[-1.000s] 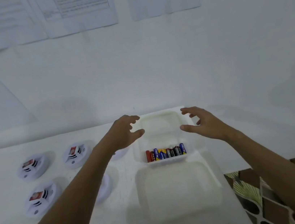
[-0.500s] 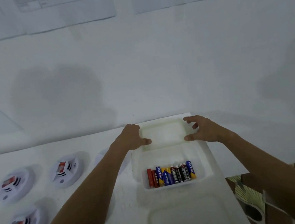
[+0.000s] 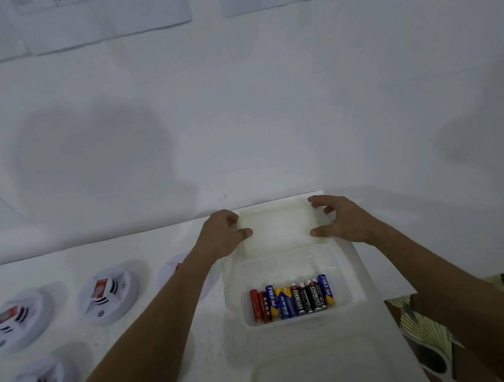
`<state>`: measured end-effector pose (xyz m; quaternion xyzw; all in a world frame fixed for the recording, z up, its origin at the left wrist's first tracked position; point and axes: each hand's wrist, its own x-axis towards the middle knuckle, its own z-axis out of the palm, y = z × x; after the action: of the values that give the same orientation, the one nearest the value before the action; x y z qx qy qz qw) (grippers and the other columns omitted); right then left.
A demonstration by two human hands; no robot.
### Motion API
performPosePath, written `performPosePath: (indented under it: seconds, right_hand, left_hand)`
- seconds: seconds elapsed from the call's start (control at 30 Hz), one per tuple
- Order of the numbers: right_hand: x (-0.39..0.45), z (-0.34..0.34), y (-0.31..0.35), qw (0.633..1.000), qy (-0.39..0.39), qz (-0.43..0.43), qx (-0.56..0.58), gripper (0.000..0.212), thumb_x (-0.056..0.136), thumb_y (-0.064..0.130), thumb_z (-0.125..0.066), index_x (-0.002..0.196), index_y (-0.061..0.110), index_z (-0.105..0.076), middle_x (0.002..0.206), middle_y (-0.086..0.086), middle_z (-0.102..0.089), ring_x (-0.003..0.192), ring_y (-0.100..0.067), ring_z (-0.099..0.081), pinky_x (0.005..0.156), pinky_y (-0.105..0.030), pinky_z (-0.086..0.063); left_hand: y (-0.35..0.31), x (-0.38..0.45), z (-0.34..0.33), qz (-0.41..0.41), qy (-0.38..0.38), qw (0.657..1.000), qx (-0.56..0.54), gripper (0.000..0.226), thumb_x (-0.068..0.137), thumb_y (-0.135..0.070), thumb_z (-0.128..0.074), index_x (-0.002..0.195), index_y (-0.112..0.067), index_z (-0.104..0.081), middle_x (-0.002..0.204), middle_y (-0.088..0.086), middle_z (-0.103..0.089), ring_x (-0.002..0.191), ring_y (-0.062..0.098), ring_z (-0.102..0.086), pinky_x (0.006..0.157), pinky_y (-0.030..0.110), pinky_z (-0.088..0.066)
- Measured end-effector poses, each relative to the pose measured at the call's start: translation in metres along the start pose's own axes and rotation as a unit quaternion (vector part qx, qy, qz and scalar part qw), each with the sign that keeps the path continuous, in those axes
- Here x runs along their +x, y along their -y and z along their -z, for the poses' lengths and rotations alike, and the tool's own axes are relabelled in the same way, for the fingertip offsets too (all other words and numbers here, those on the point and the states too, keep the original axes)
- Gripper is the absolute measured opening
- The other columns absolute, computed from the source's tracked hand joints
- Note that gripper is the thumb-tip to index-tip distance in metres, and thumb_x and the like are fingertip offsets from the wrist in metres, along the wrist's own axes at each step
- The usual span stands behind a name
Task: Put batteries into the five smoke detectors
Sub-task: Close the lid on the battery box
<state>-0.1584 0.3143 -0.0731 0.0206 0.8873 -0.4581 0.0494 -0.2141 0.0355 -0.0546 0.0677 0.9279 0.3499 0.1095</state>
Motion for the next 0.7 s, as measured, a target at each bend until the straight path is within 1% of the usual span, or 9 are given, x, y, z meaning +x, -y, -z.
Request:
performPosePath:
  seconds: [0.07,0.13,0.23,0.33,0.43,0.5,0.57,0.63,0.7]
  right_hand:
    - [-0.002,0.001,-0.001,1.0,-0.002,0.009,0.011,0.073,0.074,0.02,-0.087,0.138,0.025,-0.052,0.132,0.004,-0.053,0.113,-0.017,-0.049,0.09,-0.028,-0.04]
    - [-0.005,0.004,0.0,0.999,-0.015,0.02,0.044,0.066,0.073,0.019,-0.087,0.131,0.029,-0.057,0.137,0.007,-0.052,0.117,-0.019,-0.05,0.09,-0.033,-0.046]
    - [-0.007,0.012,0.013,0.99,-0.044,0.057,0.12,0.058,0.075,0.008,-0.084,0.125,0.027,-0.062,0.141,0.008,-0.052,0.115,-0.027,-0.057,0.085,-0.033,-0.057]
    - [-0.012,0.026,0.041,0.98,-0.069,0.1,0.157,0.054,0.079,0.001,-0.079,0.126,0.021,-0.06,0.144,0.004,-0.052,0.108,-0.024,-0.056,0.082,-0.022,-0.057]
    - [-0.026,0.04,0.072,0.981,-0.071,0.113,0.139,0.058,0.078,0.012,-0.082,0.13,0.026,-0.059,0.144,0.007,-0.052,0.108,-0.019,-0.057,0.087,-0.031,-0.056]
    - [-0.045,0.044,0.084,0.988,-0.046,0.097,0.114,0.066,0.073,0.024,-0.086,0.132,0.033,-0.058,0.137,0.002,-0.056,0.105,-0.02,-0.06,0.09,-0.033,-0.055]
    - [-0.072,0.043,0.086,0.993,0.002,0.071,0.098,0.08,0.061,0.033,-0.091,0.134,0.038,-0.056,0.123,-0.004,-0.058,0.095,-0.02,-0.063,0.089,-0.031,-0.056]
    - [-0.096,0.034,0.076,0.995,0.05,0.061,0.061,0.094,0.053,0.038,-0.092,0.137,0.04,-0.052,0.115,-0.002,-0.057,0.082,-0.012,-0.061,0.081,-0.024,-0.053]
    - [-0.112,0.024,0.062,0.995,0.076,0.056,0.025,0.1,0.05,0.041,-0.093,0.139,0.041,-0.049,0.114,-0.002,-0.057,0.076,-0.011,-0.058,0.076,-0.02,-0.051]
  left_hand:
    - [0.0,-0.003,0.001,-0.003,-0.009,0.998,-0.066,0.048,0.08,-0.025,-0.078,0.121,-0.008,-0.057,0.116,0.005,-0.057,0.099,0.019,-0.056,0.08,0.026,-0.05]
    - [-0.002,-0.007,0.005,-0.016,-0.029,0.993,-0.116,0.041,0.079,-0.018,-0.079,0.114,-0.01,-0.06,0.111,0.005,-0.059,0.09,0.02,-0.06,0.067,0.027,-0.055]
    - [-0.012,-0.012,0.02,-0.034,-0.071,0.984,-0.159,0.035,0.077,-0.01,-0.08,0.108,-0.01,-0.064,0.105,0.008,-0.063,0.083,0.024,-0.064,0.068,0.039,-0.061]
    - [-0.033,-0.017,0.04,-0.058,-0.114,0.974,-0.189,0.036,0.078,-0.009,-0.079,0.112,-0.007,-0.066,0.107,0.011,-0.066,0.076,0.025,-0.068,0.06,0.031,-0.061]
    - [-0.051,-0.035,0.06,-0.081,-0.124,0.974,-0.172,0.041,0.08,-0.015,-0.079,0.118,-0.008,-0.066,0.112,0.01,-0.066,0.074,0.023,-0.071,0.06,0.018,-0.055]
    - [-0.057,-0.058,0.068,-0.084,-0.096,0.982,-0.139,0.05,0.077,-0.024,-0.081,0.123,-0.012,-0.063,0.113,0.002,-0.065,0.076,0.011,-0.068,0.064,0.016,-0.051]
    - [-0.054,-0.087,0.069,-0.085,-0.041,0.99,-0.102,0.051,0.073,-0.028,-0.084,0.119,-0.026,-0.062,0.101,-0.01,-0.064,0.076,-0.001,-0.061,0.063,0.013,-0.044]
    - [-0.044,-0.113,0.064,-0.092,0.035,0.993,-0.063,0.047,0.067,-0.031,-0.087,0.104,-0.038,-0.059,0.091,-0.021,-0.062,0.077,-0.003,-0.062,0.06,0.009,-0.041]
    - [-0.029,-0.13,0.054,-0.094,0.076,0.992,-0.024,0.05,0.061,-0.038,-0.089,0.104,-0.031,-0.066,0.095,-0.019,-0.067,0.078,0.0,-0.065,0.059,0.007,-0.042]
